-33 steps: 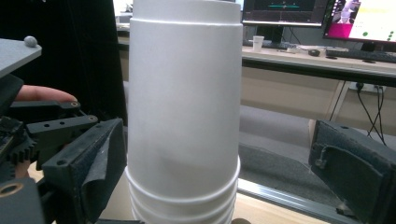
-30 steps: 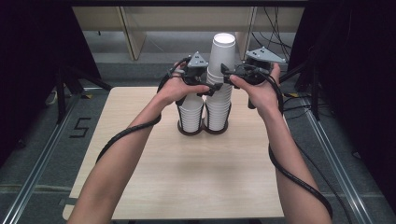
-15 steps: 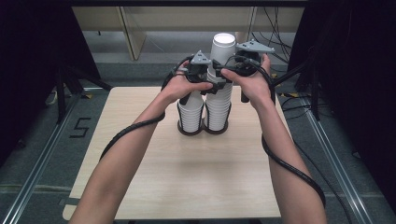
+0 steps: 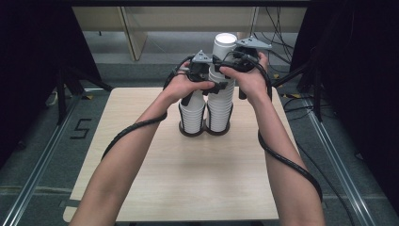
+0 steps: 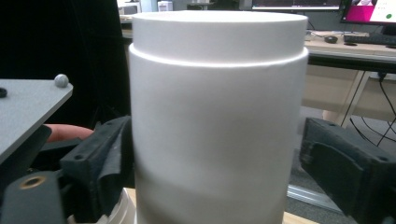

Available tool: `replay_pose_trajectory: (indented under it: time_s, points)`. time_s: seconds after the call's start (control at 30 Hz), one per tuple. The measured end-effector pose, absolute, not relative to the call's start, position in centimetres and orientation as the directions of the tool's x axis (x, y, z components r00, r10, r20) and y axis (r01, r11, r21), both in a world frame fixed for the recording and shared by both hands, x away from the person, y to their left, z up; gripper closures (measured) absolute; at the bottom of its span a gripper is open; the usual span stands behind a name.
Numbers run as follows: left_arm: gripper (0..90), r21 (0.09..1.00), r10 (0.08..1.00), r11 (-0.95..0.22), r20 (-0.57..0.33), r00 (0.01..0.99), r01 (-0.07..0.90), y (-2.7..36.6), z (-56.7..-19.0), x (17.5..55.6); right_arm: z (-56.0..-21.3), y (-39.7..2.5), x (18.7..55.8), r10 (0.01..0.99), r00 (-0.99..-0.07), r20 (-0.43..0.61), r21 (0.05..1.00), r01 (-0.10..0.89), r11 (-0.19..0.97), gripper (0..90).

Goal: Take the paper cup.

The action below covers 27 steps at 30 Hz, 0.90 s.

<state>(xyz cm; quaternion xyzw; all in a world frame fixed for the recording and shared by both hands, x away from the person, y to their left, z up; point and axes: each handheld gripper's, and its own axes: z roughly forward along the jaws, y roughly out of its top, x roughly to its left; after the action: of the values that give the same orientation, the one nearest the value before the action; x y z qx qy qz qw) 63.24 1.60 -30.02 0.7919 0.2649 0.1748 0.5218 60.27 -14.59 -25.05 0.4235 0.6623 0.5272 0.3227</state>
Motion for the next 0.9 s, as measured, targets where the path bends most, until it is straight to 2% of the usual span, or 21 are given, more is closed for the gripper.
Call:
replay_pose_trajectory:
  time_s: [0.57,0.9]
  points:
    - [9.5,0.924,0.605,-0.311,0.012,0.796,0.222,1.42,-30.12,63.09,-25.62,-14.47,60.08,0.907,-0.421,0.006,0.982,0.172,0.073,18.5]
    - [10.1,0.934,0.608,-0.267,-0.026,0.793,0.235,1.65,-30.12,63.16,-26.01,-14.32,60.89,0.906,-0.422,0.041,0.982,0.182,0.041,14.7]
